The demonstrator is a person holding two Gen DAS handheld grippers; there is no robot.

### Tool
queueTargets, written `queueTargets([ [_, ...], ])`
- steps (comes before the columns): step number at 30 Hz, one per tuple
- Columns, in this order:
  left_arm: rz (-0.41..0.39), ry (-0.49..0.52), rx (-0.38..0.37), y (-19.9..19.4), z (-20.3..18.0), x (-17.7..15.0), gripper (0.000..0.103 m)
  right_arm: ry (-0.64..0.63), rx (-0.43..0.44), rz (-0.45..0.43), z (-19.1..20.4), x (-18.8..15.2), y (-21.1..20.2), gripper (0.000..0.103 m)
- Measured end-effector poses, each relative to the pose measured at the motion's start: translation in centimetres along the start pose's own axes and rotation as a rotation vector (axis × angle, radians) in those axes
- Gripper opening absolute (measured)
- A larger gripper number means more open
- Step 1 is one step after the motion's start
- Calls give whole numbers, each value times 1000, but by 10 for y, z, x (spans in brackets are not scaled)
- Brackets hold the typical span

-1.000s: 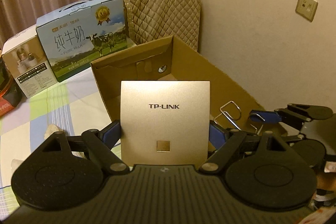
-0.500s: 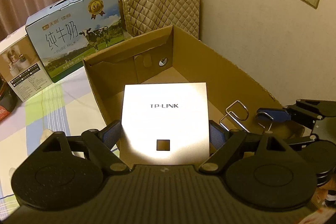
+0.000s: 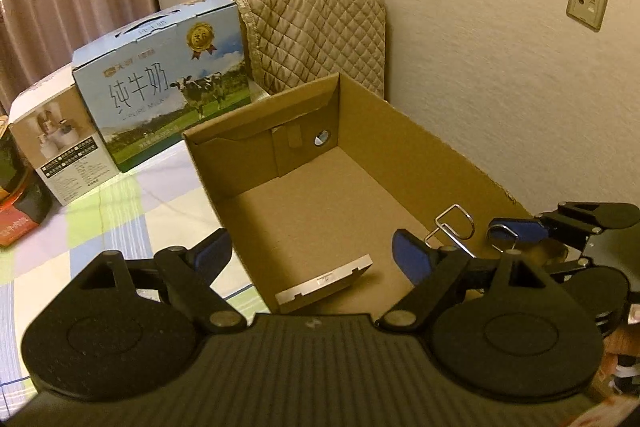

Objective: Organize rigid objects
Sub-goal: 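Lower the wire stand into the box and open the right gripper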

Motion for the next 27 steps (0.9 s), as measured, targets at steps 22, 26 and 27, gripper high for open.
queueTargets([
  [22,-10,-62,29,-24,37,-15,84,-2,0,46,20,11,24,54],
  [26,-10,-72,34,-28,42,-20,84,41,12,50,17,10,29,56],
  [27,-11,-77,37,-30,43,-21,84,55,14,47,15,10,28,59],
])
Point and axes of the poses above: each gripper's, at about its wrist camera, not at the fingertips, and y roughly the way its jaws point, z to its left, x to its top, the point moved 4 cm from there along y, roughly the way its jaws point, and after that the axes turned 3 degrees about -z, right-handed, at the moved point
